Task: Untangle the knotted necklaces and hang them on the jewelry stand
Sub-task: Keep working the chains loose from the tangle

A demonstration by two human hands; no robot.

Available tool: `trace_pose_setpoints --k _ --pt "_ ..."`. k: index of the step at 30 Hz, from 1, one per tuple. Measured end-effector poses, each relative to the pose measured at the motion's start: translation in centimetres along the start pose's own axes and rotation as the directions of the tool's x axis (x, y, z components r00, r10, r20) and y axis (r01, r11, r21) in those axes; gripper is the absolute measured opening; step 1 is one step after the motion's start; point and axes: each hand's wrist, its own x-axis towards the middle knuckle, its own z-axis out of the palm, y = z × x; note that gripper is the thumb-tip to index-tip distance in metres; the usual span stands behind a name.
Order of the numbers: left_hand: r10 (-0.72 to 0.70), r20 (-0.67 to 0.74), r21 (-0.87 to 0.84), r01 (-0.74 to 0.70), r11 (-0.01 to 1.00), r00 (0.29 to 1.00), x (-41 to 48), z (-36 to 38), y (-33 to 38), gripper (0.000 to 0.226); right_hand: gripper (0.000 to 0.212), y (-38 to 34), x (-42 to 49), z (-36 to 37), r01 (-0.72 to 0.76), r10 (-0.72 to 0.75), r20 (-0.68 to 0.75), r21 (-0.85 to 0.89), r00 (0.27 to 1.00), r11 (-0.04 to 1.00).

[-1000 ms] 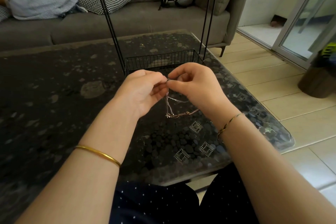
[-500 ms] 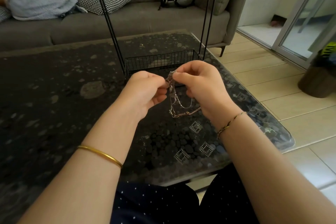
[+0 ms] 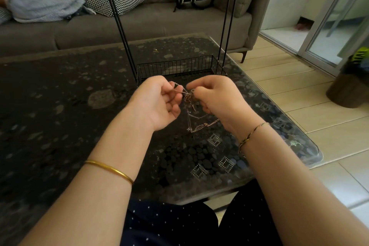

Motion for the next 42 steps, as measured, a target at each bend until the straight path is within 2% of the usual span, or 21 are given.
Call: trace_pose_setpoints --k 2,4,8,10,14,18,20,23,24,26,28,30,32,33,34,38,42 --pt "-0.003 0.008 -0.012 0.003 1.0 1.0 0.2 -0.2 0.0 0.018 0.017 0.0 0.0 0.2 0.037 -0.036 0.013 -0.079 0.999 0.996" --pt "0.019 0.001 0.047 -0.019 0.999 1.0 0.3 -0.4 0.0 0.017 0.01 0.1 0.0 0.3 0.047 -0.049 -0.026 -0.067 0.998 0.997" --pt "0.08 0.008 0.328 -0.078 0.942 0.997 0.0 -0.1 -0.1 0.015 0.004 0.0 -0.1 0.0 0.002 0.008 -0.067 0.146 0.998 0.989" --pt "0.097 0.027 0.456 -0.099 0.884 0.995 0.1 0.2 -0.4 0.017 0.004 0.1 0.0 -0.1 0.005 0.013 -0.097 0.182 0.995 0.983" --pt "0.088 0.023 0.542 -0.086 0.836 0.996 0.4 0.5 -0.6 0.016 0.006 0.2 0.2 -0.2 -0.014 0.059 -0.146 0.294 0.988 0.956" --pt "0.06 -0.023 0.449 -0.044 0.893 0.998 0.7 0.2 -0.5 0.028 0.008 0.1 0.2 -0.3 -0.057 0.106 -0.125 0.348 0.986 0.936" --pt "0.06 -0.052 0.352 -0.038 0.935 0.997 1.0 0.0 -0.4 0.033 0.009 0.0 0.1 -0.2 -0.076 0.117 -0.106 0.334 0.987 0.94" --pt "0.089 -0.105 0.138 -0.074 0.988 0.991 1.0 -0.1 -0.2 0.025 0.01 -0.1 0.1 -0.3 -0.11 0.159 -0.099 0.378 0.982 0.919" --pt "0.086 -0.104 0.022 -0.084 0.996 0.991 0.9 0.0 -0.1 0.022 0.01 -0.1 0.2 -0.3 -0.139 0.194 -0.073 0.463 0.978 0.876" --pt "0.065 -0.078 -0.17 -0.078 0.982 0.995 0.7 0.0 -0.1 0.019 0.01 -0.3 0.3 -0.5 -0.199 0.254 0.017 0.674 0.967 0.712" --pt "0.038 -0.049 -0.23 -0.049 0.972 0.998 0.5 0.2 -0.1 0.021 0.009 -0.4 0.3 -0.6 -0.233 0.286 0.09 0.824 0.954 0.516" --pt "0.013 -0.006 -0.281 -0.014 0.96 1.0 0.4 0.3 -0.3 0.023 0.013 -0.6 0.4 -0.6 -0.255 0.313 0.142 0.899 0.939 0.357" --pt "0.017 0.037 -0.329 -0.004 0.944 0.999 0.4 0.5 -0.3 0.025 0.021 -0.6 0.5 -0.6 -0.265 0.337 0.172 0.931 0.925 0.251" --pt "0.033 0.036 -0.328 -0.02 0.944 0.999 0.5 0.6 -0.4 0.026 0.023 -0.6 0.5 -0.6 -0.268 0.346 0.178 0.935 0.921 0.231" --pt "0.055 0.02 -0.303 -0.047 0.952 0.998 0.6 0.7 -0.4 0.026 0.025 -0.6 0.4 -0.6 -0.272 0.354 0.175 0.93 0.919 0.246" --pt "0.135 -0.015 -0.094 -0.136 0.986 0.991 1.0 0.5 -0.5 0.016 0.034 -0.5 0.4 -0.5 -0.336 0.386 0.166 0.838 0.908 0.431" --pt "0.126 0.009 -0.041 -0.126 0.991 0.992 0.7 0.5 -0.6 0.017 0.029 -0.4 0.3 -0.4 -0.46 0.388 0.3 0.776 0.871 0.432"
